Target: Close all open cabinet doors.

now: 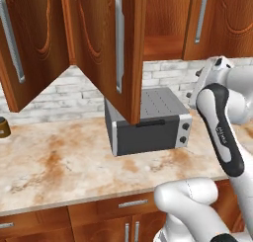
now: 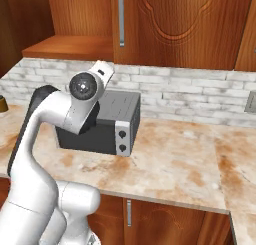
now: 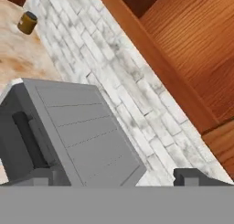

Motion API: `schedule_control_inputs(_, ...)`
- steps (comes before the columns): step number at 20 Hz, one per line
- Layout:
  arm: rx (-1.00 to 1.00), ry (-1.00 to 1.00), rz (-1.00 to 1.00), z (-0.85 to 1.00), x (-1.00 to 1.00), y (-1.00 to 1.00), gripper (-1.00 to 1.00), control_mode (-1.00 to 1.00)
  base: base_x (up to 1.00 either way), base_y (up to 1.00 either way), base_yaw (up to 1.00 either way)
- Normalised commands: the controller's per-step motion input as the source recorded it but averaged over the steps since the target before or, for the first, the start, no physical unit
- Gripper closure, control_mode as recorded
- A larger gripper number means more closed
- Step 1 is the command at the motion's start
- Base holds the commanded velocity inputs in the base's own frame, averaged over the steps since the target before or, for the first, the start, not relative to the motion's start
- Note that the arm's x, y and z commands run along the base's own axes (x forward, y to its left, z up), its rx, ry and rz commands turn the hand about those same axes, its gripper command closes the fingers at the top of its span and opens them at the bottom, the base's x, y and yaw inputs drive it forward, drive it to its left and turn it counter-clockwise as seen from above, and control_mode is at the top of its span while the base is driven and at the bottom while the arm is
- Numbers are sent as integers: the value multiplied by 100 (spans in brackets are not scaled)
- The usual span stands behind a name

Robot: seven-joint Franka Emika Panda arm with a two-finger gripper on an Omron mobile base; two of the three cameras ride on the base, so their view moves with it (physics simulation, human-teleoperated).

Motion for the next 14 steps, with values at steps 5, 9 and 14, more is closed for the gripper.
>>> schedule_control_inputs(5, -21, -2, 7, -9, -73, 35, -100, -100, 0, 0, 0)
schedule_control_inputs(9, -12, -4, 1, -34, -67, 5, -100, -100, 0, 0, 0)
schedule_control_inputs(14, -26, -18, 3, -10, -100, 31, -100, -100, 0, 0, 0)
